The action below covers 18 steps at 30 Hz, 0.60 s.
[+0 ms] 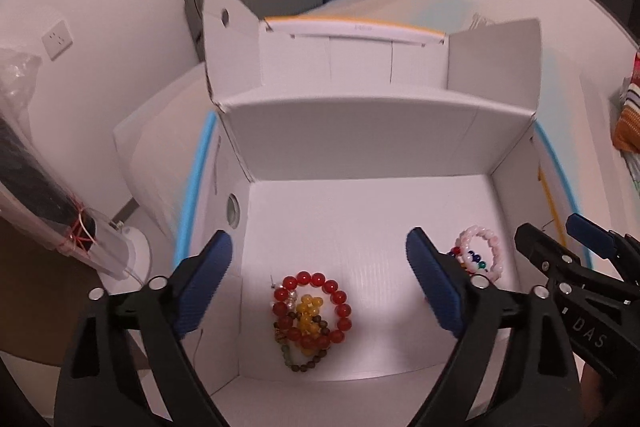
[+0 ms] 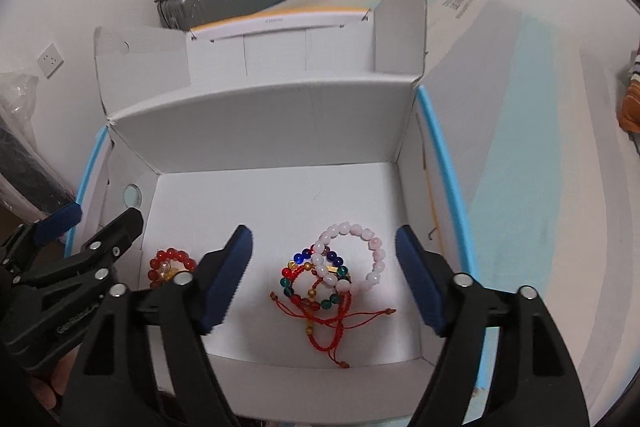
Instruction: Organize jewelry
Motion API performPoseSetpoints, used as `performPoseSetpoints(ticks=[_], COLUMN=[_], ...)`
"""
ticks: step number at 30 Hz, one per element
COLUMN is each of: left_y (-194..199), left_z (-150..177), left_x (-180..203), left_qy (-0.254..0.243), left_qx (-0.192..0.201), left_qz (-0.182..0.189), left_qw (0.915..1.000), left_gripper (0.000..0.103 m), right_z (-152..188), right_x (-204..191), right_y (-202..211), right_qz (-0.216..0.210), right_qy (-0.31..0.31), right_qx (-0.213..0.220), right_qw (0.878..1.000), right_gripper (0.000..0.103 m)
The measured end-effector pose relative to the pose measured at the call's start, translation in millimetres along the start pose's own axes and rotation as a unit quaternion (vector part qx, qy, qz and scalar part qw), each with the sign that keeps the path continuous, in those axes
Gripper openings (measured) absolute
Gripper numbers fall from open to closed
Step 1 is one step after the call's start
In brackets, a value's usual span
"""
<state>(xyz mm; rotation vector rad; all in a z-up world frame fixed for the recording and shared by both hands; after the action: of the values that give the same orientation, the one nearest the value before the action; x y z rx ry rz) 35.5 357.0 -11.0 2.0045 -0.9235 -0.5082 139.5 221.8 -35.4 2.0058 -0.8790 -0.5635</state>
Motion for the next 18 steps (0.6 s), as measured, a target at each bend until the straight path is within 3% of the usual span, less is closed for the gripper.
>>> performPoseSetpoints(ticks=[7, 18], left_y=[31, 53], left_z=[10, 42], left_x=[-9, -20], left_qy=[0.007, 0.012], left_qx=[0.030, 0.043], left_qz=[0.010, 0.016], left_qw=[0.9995, 0.9989], left_gripper=[0.096, 0.097], right_z=[10, 37], right_x=[5, 1], right_y=[33, 59], right_qz=[0.007, 0.014], right_qy=[0.007, 0.016], right_qx=[0.027, 0.041], right_qw=[1.000, 0.999], right_gripper=[0.089, 0.092])
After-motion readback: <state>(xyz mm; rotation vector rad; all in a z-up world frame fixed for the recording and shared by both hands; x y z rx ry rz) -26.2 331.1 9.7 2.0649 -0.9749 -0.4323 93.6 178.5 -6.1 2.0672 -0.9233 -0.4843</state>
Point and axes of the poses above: each gripper's, at about its wrist camera, not at the fingertips, and y roughly against the way its jaws point, x to its right, z to its underside, the point moved 9 cm from there along -y, roughly the way its jaws point, and after that the axes turned 2 degrees about -x, right-handed, at the moved point
